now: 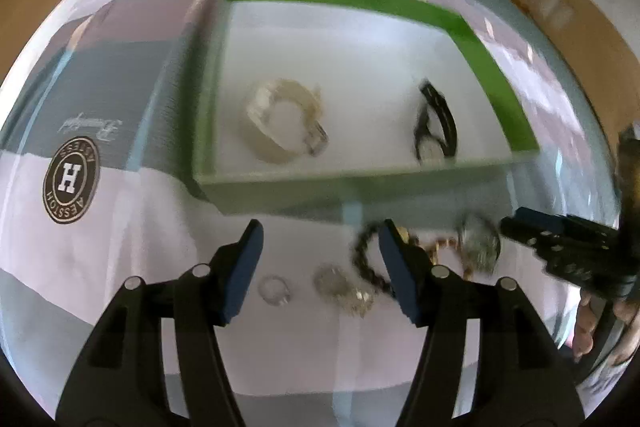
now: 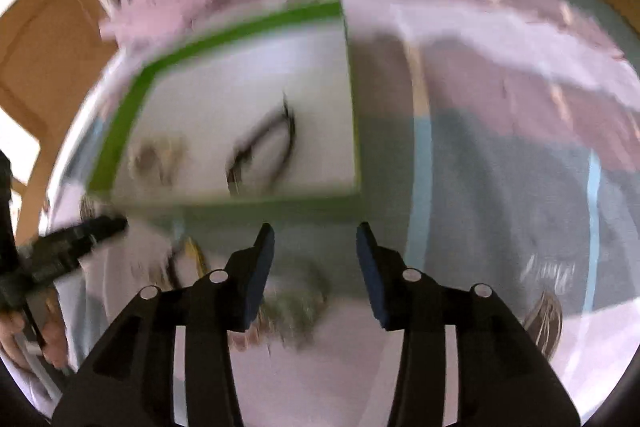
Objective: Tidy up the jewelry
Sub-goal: 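Move the left tool to the black-bead bracelet while the right tool reaches the amber-bead bracelet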
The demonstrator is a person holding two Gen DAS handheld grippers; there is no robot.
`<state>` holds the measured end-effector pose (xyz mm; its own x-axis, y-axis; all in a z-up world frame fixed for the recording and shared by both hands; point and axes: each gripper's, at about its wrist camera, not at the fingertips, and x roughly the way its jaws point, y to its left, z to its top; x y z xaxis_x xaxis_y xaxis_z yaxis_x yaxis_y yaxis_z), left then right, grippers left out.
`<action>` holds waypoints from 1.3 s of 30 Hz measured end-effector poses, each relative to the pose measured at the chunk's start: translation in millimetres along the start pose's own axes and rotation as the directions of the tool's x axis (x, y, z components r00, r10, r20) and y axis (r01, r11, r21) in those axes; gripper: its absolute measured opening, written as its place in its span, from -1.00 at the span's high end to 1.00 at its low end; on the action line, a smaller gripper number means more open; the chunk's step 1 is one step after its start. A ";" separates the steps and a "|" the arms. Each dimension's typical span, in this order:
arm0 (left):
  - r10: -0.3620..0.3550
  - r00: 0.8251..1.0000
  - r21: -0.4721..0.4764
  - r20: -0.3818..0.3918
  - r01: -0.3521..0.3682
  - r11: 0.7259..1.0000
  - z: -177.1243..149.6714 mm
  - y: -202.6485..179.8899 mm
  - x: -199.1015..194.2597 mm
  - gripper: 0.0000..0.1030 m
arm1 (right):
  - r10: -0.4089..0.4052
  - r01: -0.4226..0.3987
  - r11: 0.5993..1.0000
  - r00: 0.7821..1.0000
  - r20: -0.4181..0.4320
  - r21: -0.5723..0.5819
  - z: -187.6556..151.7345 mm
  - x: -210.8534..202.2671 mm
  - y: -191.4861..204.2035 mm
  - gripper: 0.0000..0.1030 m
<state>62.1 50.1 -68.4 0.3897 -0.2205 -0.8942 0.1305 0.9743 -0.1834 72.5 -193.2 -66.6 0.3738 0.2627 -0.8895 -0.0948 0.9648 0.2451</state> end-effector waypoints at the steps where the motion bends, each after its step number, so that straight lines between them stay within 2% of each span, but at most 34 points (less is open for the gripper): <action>1: 0.008 1.000 0.023 -0.013 -0.008 1.000 -3.8 -5.4 3.4 -0.18 | -0.008 0.007 1.000 0.999 -0.051 -0.015 -4.6 7.1 1.0 0.15; 4: 0.033 0.998 0.084 -0.055 -0.029 0.996 -13.8 -24.4 17.8 -0.16 | -0.087 0.077 0.994 0.988 -0.130 -0.074 -21.6 27.7 8.3 0.17; 6: 0.041 0.996 0.110 -0.078 -0.032 0.993 -21.0 -33.4 26.4 -0.14 | -0.111 0.101 0.991 0.987 -0.112 -0.092 -27.0 30.5 13.1 0.46; 7: 0.042 0.995 0.119 -0.087 -0.032 0.992 -22.1 -35.6 29.7 -0.08 | -0.093 0.080 0.991 0.989 -0.114 -0.109 -27.6 29.1 16.8 0.73; 8: 0.057 0.994 0.134 -0.096 -0.044 0.990 -24.6 -39.3 33.6 0.01 | -0.070 0.056 0.992 0.990 -0.120 -0.117 -28.0 26.8 21.1 0.86; 10: 0.081 0.993 0.152 -0.090 -0.066 0.986 -28.6 -42.3 34.1 0.29 | -0.037 0.022 0.993 0.992 -0.123 -0.119 -28.6 21.7 25.8 0.91; 11: 0.086 0.992 0.159 -0.088 -0.071 0.985 -29.3 -43.9 34.0 0.35 | -0.014 0.000 0.993 0.993 -0.119 -0.115 -28.7 17.7 26.9 0.92; 13: 0.063 0.993 0.147 -0.097 -0.048 0.988 -31.4 -40.0 31.6 0.69 | 0.041 -0.052 0.993 0.994 -0.101 -0.104 -26.4 8.5 28.1 0.92; 16: 0.030 0.994 0.130 -0.100 -0.017 0.991 -31.2 -35.8 26.0 0.77 | 0.083 -0.089 0.992 0.994 -0.071 -0.086 -26.7 -5.9 25.6 0.92; 19: -0.004 0.997 0.114 -0.079 0.013 0.993 -31.0 -32.9 11.8 0.77 | 0.063 -0.067 0.995 0.997 -0.048 -0.074 -20.7 -9.5 17.7 0.92; 24: -0.012 0.998 0.087 -0.054 0.016 0.996 -27.6 -23.6 -0.7 0.77 | -0.062 0.062 0.998 0.997 -0.044 0.000 -15.4 0.1 -10.1 0.91; 27: -0.011 0.996 0.086 -0.086 0.019 0.996 -35.2 -17.3 3.3 0.67 | -0.084 0.087 0.995 0.994 -0.063 0.043 -15.5 5.6 -24.3 0.75; 28: -0.011 0.995 0.089 -0.094 0.019 0.996 -35.9 -17.5 4.9 0.61 | -0.084 0.088 0.995 0.994 -0.062 0.053 -15.6 5.9 -25.7 0.59; 29: -0.015 0.995 0.092 -0.102 0.025 0.995 -36.7 -18.4 8.5 0.58 | -0.080 0.083 0.995 0.995 -0.059 0.055 -15.3 4.5 -25.5 0.47; 30: -0.022 0.994 0.093 -0.107 0.032 0.995 -37.8 -20.2 10.4 0.55 | -0.069 0.072 0.996 0.996 -0.048 0.053 -15.4 1.7 -23.9 0.44; 33: -0.028 0.993 0.091 -0.117 0.039 0.995 -35.7 -25.5 19.0 0.39 | 0.010 -0.009 0.999 0.999 -0.032 0.032 -18.0 -6.3 -17.4 0.43; 35: -0.006 0.993 0.088 -0.121 0.017 0.996 -35.6 -26.8 26.4 0.38 | 0.070 -0.070 0.998 0.996 -0.051 0.008 -19.2 -3.1 -4.4 0.43; 38: 0.026 0.992 0.091 -0.124 -0.015 0.996 -33.5 -28.2 32.4 0.42 | 0.078 -0.082 0.996 0.992 -0.094 -0.037 -26.5 6.1 10.4 0.43; 39: 0.067 0.989 0.086 -0.128 -0.056 0.995 -32.4 -26.5 32.1 0.43 | 0.089 -0.094 0.995 0.990 -0.105 -0.040 -25.8 9.1 14.5 0.43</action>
<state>41.6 18.6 -105.5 0.2772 -0.1468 -0.9495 0.1863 0.9777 -0.0968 50.7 -176.6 -81.1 0.2649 0.3469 -0.8997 -0.1664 0.9355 0.3117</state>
